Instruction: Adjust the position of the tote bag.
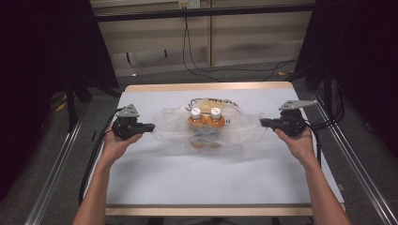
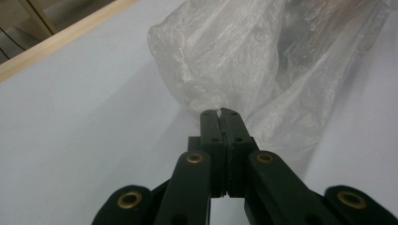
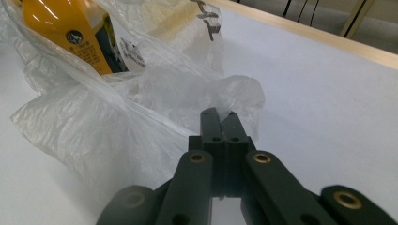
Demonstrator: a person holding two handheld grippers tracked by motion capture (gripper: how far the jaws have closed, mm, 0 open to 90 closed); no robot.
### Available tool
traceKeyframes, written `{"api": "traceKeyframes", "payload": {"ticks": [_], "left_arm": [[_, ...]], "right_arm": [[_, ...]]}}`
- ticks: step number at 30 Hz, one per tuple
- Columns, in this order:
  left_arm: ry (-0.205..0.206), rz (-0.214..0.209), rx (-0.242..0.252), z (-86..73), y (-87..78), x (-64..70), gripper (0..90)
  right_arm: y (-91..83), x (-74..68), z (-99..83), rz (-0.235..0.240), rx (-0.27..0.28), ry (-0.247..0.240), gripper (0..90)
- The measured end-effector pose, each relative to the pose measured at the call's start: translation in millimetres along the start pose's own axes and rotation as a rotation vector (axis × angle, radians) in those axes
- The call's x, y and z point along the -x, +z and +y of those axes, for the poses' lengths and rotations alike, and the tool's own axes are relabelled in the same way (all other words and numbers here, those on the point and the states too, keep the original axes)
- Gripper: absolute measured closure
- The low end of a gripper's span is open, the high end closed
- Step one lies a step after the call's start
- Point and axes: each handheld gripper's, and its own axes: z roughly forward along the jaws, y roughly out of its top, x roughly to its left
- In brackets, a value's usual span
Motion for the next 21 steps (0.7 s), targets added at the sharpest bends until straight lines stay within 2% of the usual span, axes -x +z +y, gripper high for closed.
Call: {"api": "traceKeyframes", "payload": {"ticks": [3, 4, 5, 6, 9, 14, 21], "left_arm": [[0.007, -0.003, -0.028, -0.5, 3.7, 1.2, 89.6], [-0.007, -0.007, -0.028, -1.3, 5.8, 2.1, 89.6], [0.021, -0.006, -0.05, -2.3, 6.6, 0.2, 89.6], [0.005, -0.014, -0.058, -3.2, 7.7, 0.7, 89.6], [-0.002, -0.011, -0.077, -6.4, 12.3, -0.3, 89.6], [0.01, -0.009, -0.12, -8.4, 17.6, 0.7, 89.6], [0.021, -0.033, -0.177, -12.0, 24.6, 1.0, 89.6]], "right_arm": [[3.9, 2.3, -3.8, 0.002, -0.02, 0.004, 90.0], [4.9, 2.8, -4.7, 0.006, -0.026, 0.008, 90.0], [5.9, 2.9, -5.3, 0.003, -0.031, 0.009, 90.0], [6.7, 3.2, -6.0, 0.006, -0.033, 0.013, 90.0], [10.0, 2.5, -7.1, 0.007, -0.045, 0.008, 90.0], [17.9, 1.8, -10.9, -0.001, -0.077, 0.002, 90.0], [31.2, 4.7, -20.4, 0.003, -0.133, 0.006, 90.0]]}}
